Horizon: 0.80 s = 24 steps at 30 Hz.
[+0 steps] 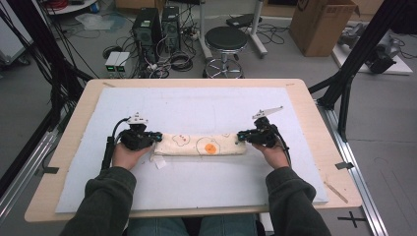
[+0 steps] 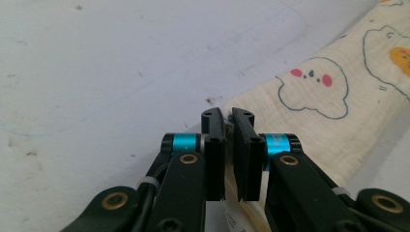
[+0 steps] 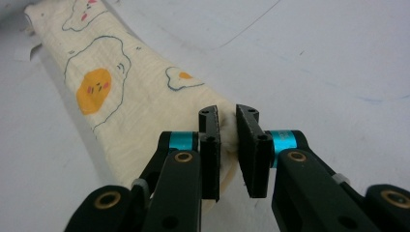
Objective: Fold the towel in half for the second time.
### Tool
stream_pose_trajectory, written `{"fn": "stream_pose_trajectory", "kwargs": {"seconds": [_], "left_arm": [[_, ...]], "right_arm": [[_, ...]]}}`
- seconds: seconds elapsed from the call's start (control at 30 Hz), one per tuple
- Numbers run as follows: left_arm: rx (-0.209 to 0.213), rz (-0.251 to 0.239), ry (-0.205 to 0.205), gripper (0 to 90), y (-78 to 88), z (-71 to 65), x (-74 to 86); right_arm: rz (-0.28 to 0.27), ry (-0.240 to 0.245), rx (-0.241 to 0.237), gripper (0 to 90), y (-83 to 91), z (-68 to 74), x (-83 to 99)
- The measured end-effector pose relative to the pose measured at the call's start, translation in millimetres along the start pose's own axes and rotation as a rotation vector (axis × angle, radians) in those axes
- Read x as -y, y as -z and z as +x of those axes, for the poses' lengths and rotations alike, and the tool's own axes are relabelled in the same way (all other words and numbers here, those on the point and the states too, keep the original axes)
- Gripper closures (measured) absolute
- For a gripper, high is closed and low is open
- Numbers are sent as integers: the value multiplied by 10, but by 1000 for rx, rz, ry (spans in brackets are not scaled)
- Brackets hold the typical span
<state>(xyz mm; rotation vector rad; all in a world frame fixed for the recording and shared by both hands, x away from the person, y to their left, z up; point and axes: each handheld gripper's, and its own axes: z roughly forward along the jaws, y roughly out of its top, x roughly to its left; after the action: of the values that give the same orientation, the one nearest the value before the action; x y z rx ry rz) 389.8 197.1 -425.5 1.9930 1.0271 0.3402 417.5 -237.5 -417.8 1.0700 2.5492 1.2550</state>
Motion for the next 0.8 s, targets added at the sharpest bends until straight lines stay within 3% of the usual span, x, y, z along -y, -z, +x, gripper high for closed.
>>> {"fn": "stream_pose_trajectory", "kwargs": {"seconds": [0.13,0.3,0.8], "left_arm": [[-25,-13,-13,837,-49,15,-91],[-39,-20,20,835,-110,77,-92],[-48,16,14,827,-207,110,-49]], "right_arm": [[-9,-16,22,804,-59,-64,-1],[-58,-37,38,802,-72,-138,-24],[-35,-55,64,784,-230,-216,11]]}}
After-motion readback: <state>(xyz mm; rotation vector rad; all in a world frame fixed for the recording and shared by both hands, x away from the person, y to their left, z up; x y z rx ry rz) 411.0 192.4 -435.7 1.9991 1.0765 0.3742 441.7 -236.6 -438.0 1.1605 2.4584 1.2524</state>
